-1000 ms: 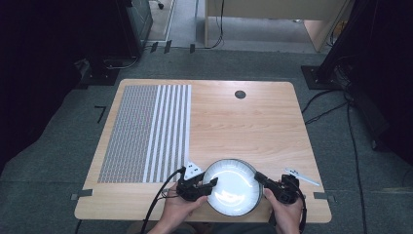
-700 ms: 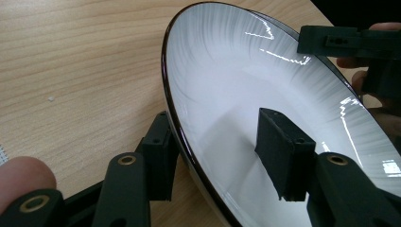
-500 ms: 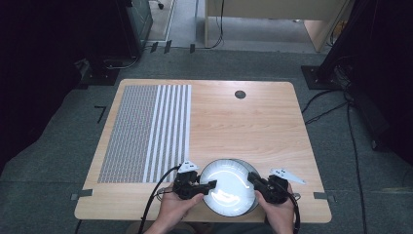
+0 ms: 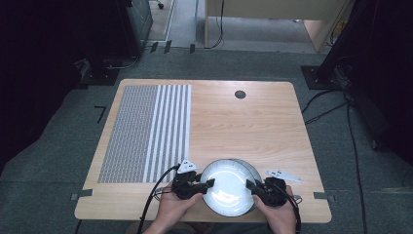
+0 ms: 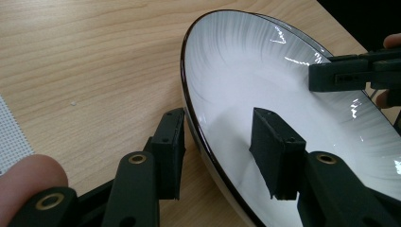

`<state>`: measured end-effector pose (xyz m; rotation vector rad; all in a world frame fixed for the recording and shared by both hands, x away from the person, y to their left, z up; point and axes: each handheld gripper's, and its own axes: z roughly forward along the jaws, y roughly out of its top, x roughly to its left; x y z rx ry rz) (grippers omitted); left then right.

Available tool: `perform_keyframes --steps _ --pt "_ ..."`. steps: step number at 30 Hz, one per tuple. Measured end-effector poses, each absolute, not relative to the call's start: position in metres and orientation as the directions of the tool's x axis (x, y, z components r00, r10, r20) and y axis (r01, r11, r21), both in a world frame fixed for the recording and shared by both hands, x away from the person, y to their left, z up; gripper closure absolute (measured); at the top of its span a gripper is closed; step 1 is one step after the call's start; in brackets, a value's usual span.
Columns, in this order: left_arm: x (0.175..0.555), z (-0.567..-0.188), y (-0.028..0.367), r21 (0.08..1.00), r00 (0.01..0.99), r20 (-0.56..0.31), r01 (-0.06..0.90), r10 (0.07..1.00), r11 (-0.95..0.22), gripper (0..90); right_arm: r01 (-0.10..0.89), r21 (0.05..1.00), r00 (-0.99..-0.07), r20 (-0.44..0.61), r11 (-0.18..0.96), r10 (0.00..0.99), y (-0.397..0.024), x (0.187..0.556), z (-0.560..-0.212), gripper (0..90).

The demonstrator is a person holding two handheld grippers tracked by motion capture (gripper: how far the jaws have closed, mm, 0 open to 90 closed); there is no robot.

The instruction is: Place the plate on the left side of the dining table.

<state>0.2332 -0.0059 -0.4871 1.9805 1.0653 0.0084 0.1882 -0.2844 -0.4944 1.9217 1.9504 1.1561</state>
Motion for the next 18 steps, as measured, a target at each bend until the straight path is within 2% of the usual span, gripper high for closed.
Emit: perform_keyframes --steps 3,9,18 --pt "0.232 -0.486 -0.005 0.686 0.637 -0.36 0.676 0.682 -0.27 55.7 0.778 0.607 -0.134 0.412 -0.162 0.901 -0.286 0.188 -0.495 74.9" --pt "0.228 -0.485 0.0 0.677 0.637 -0.359 0.681 0.682 -0.279 55.5 0.765 0.565 -0.072 0.549 -0.307 0.832 -0.298 0.192 -0.502 83.7" --pt "0.223 -0.484 0.002 0.667 0.654 -0.37 0.682 0.66 -0.301 54.7 0.725 0.595 -0.072 0.568 -0.348 0.82 -0.301 0.195 -0.503 85.5"
